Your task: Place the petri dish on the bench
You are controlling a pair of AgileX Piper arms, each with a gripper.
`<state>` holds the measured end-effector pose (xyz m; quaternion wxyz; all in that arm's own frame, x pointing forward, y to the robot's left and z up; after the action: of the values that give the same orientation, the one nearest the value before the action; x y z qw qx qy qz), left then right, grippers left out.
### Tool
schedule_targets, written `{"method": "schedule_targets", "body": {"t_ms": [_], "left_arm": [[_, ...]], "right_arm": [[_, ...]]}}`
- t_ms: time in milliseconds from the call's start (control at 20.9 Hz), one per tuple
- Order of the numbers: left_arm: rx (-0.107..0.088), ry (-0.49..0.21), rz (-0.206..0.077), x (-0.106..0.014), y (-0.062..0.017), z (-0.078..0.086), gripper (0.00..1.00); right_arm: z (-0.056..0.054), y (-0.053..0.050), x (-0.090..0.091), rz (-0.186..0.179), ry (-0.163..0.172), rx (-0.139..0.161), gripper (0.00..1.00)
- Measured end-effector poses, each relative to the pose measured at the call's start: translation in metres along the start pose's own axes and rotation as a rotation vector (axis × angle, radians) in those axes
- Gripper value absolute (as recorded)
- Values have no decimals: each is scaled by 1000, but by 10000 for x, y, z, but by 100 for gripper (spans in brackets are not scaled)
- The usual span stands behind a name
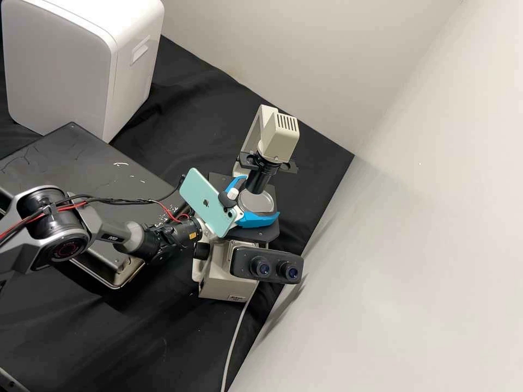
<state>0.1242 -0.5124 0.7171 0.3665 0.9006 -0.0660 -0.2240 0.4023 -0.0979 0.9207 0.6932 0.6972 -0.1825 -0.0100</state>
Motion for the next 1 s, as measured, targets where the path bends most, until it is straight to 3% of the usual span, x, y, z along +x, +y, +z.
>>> {"method": "schedule_targets", "body": {"t_ms": [573, 765, 1004], "left_arm": [[0, -7, 0, -3, 0, 11, 100], [0, -7, 0, -3, 0, 11, 100], [-12, 2, 0, 1, 0, -3, 100]], "right_arm": [[-2, -3, 0, -3, 3, 21, 0], [-7, -1, 0, -1, 8, 41, 0], [-3, -34, -42, -13, 27, 30, 0]]}}
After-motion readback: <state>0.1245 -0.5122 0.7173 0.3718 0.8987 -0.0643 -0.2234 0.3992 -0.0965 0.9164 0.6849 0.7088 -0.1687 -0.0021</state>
